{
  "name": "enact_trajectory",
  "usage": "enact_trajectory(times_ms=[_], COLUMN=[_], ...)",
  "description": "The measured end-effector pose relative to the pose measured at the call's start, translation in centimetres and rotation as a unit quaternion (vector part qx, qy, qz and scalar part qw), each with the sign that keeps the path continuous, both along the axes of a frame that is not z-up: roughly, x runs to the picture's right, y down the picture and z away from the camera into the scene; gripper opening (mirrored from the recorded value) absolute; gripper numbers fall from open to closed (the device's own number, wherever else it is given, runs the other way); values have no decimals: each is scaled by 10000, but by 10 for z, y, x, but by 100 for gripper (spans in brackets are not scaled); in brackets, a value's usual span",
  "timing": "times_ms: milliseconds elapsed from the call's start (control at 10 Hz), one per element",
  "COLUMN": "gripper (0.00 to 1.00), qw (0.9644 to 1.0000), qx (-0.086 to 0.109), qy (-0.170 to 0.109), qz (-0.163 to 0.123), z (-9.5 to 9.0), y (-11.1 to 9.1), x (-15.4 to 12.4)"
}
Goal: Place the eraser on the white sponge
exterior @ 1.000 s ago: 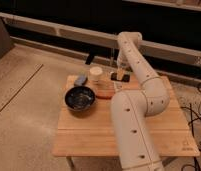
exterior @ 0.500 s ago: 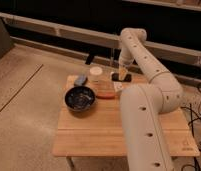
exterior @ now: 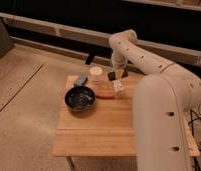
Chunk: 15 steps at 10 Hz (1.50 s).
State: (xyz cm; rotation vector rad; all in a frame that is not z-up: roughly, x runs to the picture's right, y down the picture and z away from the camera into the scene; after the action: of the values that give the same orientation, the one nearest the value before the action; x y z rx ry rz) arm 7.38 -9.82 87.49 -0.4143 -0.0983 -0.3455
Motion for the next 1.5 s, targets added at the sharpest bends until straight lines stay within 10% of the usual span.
enact_trajectory(times_ms=[800,1200,1500], gripper=[0,0,0], qw=[9983,9877,9811], qx=[226,388,189], qy=[-110,-135,-433], qz=[-523,-1508,-1875], z=[13,32,50], y=[-34,-76,-61], x=[-31,-88,-135])
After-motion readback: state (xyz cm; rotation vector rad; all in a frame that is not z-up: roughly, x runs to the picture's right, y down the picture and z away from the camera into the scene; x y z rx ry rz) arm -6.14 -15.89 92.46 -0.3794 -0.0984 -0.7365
